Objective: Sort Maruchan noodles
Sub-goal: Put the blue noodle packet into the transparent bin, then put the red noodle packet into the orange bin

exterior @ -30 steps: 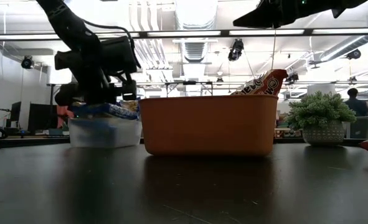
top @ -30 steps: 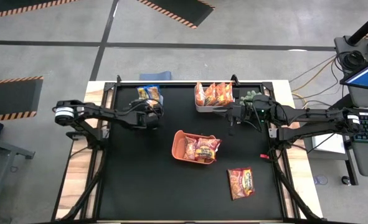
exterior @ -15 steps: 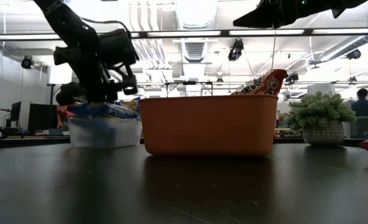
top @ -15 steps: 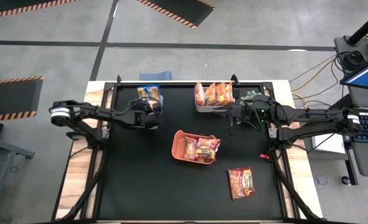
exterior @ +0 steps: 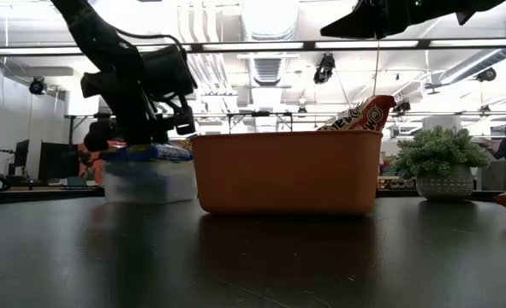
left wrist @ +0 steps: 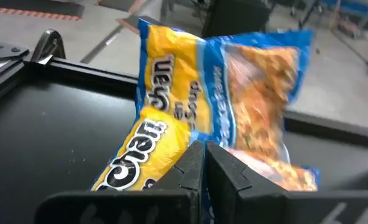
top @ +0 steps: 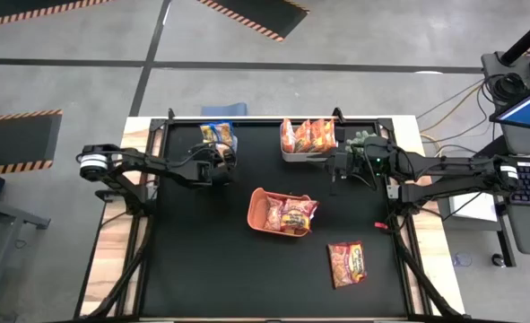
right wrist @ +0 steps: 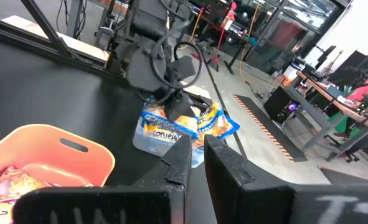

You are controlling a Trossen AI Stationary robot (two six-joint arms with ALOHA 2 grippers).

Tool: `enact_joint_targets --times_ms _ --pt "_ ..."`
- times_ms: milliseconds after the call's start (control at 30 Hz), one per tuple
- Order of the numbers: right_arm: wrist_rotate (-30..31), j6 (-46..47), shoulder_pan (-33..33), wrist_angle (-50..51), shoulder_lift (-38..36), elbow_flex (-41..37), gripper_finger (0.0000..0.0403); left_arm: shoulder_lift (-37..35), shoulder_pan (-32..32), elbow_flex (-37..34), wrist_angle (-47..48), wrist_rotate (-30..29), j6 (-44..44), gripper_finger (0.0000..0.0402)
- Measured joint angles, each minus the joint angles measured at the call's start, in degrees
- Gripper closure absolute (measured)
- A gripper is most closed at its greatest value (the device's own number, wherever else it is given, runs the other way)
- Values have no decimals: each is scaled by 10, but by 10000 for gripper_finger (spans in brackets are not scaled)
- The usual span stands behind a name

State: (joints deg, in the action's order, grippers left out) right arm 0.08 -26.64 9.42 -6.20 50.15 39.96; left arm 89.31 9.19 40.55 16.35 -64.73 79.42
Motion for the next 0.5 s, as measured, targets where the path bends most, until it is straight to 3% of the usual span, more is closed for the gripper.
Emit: enact_joint_targets --times_ms 200,500 --pt "0 16 0 0 0 0 369 -70 -24 -1 6 -2 -92 401" --pt "0 126 0 3 0 0 369 -209 -104 -1 -4 13 -343 401"
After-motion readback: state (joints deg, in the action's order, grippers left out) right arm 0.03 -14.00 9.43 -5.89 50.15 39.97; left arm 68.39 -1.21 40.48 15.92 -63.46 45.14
